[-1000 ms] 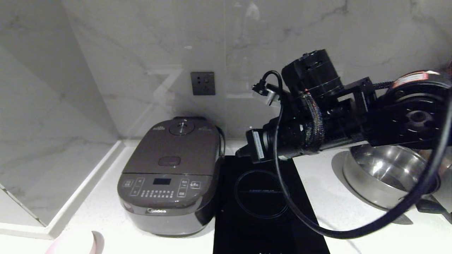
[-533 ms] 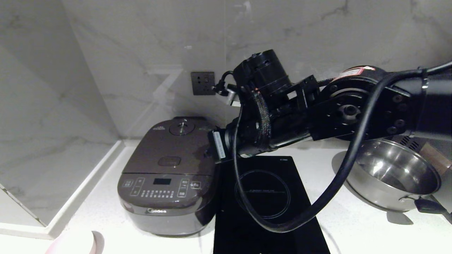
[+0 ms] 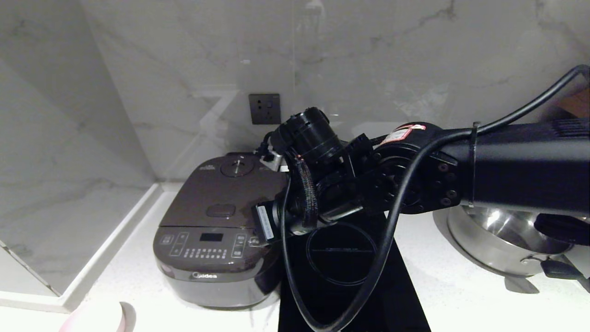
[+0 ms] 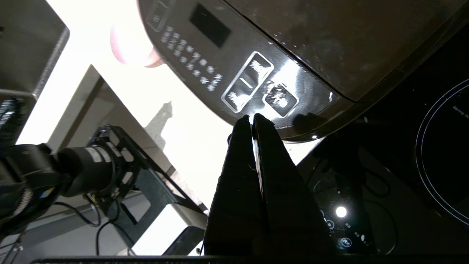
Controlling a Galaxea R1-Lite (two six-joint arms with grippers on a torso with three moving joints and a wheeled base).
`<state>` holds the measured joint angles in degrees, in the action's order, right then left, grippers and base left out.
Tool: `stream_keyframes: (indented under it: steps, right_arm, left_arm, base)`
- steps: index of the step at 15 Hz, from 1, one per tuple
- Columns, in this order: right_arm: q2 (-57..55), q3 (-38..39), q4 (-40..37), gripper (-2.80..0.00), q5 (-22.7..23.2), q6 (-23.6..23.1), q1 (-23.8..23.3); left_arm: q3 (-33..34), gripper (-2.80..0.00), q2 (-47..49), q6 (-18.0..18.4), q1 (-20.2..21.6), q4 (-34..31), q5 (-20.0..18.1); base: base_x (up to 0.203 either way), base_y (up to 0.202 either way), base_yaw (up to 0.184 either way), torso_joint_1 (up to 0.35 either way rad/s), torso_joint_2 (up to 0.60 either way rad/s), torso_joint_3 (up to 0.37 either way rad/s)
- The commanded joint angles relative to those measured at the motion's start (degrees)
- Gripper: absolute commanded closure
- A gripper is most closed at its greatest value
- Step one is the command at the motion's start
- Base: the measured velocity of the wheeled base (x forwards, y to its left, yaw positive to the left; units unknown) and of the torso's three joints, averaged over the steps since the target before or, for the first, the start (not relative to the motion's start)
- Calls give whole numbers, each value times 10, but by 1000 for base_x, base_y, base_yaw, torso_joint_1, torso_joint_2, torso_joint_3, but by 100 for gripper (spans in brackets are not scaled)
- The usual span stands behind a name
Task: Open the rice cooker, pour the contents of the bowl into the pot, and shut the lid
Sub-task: Press the start button
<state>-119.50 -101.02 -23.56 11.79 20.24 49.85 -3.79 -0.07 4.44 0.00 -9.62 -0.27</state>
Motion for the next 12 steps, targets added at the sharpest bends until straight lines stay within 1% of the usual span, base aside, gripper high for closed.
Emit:
stream_keyframes:
  steps: [1, 12]
  right_arm:
    - [-15, 0, 0, 0, 2, 1, -4]
    - [-52, -21, 4, 0, 4, 0, -5]
  left_arm:
    - [0, 0, 0, 0, 0, 0, -1]
    - [0, 0, 0, -6, 0, 0, 0]
  base:
    - [0, 0, 0, 0, 0, 0]
    - [0, 0, 0, 0, 0, 0]
